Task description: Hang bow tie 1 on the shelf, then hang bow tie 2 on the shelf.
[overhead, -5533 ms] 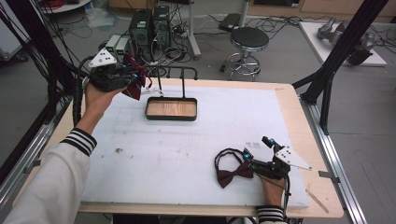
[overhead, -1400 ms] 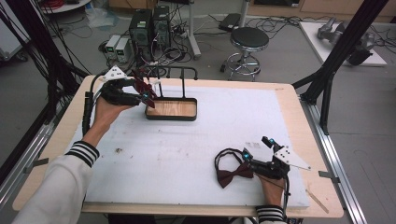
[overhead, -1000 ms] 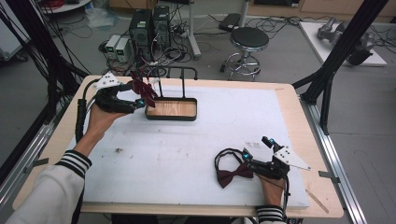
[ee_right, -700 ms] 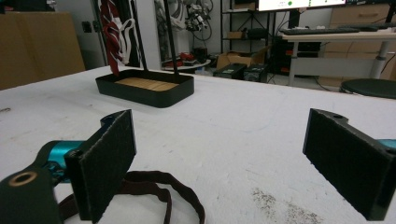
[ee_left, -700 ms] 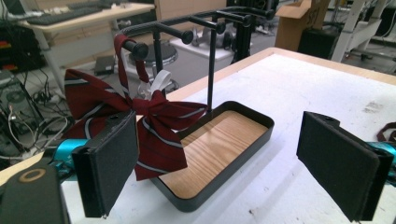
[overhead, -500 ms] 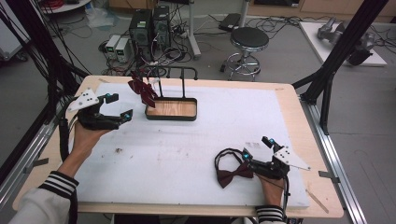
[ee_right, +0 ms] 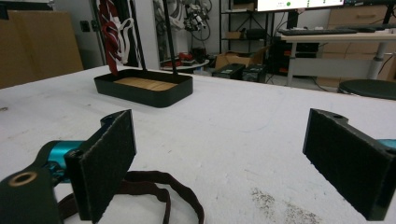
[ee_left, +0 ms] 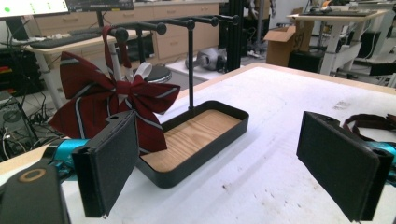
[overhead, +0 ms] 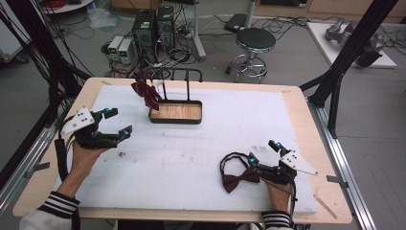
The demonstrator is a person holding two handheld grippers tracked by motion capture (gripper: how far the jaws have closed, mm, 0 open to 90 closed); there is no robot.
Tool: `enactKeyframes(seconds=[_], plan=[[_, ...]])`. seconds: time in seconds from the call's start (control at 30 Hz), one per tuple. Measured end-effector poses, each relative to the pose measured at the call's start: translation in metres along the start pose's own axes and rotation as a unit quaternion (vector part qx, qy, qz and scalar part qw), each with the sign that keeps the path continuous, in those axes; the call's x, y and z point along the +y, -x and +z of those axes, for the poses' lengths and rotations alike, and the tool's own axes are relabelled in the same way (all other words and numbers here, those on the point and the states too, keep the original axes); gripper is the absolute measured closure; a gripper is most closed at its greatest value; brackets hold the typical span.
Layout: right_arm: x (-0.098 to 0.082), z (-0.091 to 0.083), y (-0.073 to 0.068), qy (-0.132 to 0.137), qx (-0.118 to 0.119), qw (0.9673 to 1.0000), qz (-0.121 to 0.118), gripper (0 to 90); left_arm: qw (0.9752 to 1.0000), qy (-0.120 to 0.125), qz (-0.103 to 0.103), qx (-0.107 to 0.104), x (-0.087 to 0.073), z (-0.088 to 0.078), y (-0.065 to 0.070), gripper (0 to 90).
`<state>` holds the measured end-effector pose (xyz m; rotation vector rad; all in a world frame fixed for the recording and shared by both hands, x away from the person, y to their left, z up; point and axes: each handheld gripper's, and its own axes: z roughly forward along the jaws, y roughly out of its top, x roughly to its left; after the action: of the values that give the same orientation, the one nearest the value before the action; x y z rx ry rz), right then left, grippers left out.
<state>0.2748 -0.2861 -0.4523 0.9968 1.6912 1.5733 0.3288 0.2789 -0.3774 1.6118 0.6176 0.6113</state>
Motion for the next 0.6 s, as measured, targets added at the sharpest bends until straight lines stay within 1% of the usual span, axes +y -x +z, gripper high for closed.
enactKeyframes(seconds=[0.13,0.27,0.37,0.47,0.6], plan=[[0.000,0.000,0.000,-0.002,0.000,1.0000,0.002,8.7,0.9998,0.012,-0.012,0.007,-0.012,-0.009,0.001,13.5],[0.000,0.000,-0.001,-0.003,0.000,1.0000,0.002,8.7,0.9994,0.026,-0.009,0.020,-0.020,-0.018,0.004,13.5],[0.000,0.000,0.000,-0.001,-0.001,1.0000,0.000,8.7,0.9990,0.034,-0.017,0.025,-0.024,-0.023,0.005,13.5],[0.000,0.000,-0.001,-0.002,-0.001,1.0000,0.001,8.7,0.9987,0.040,-0.018,0.025,-0.026,-0.026,0.005,13.5],[0.000,0.000,0.000,-0.001,-0.002,1.0000,0.003,8.7,0.9982,0.048,-0.024,0.029,-0.029,-0.028,0.004,13.5]])
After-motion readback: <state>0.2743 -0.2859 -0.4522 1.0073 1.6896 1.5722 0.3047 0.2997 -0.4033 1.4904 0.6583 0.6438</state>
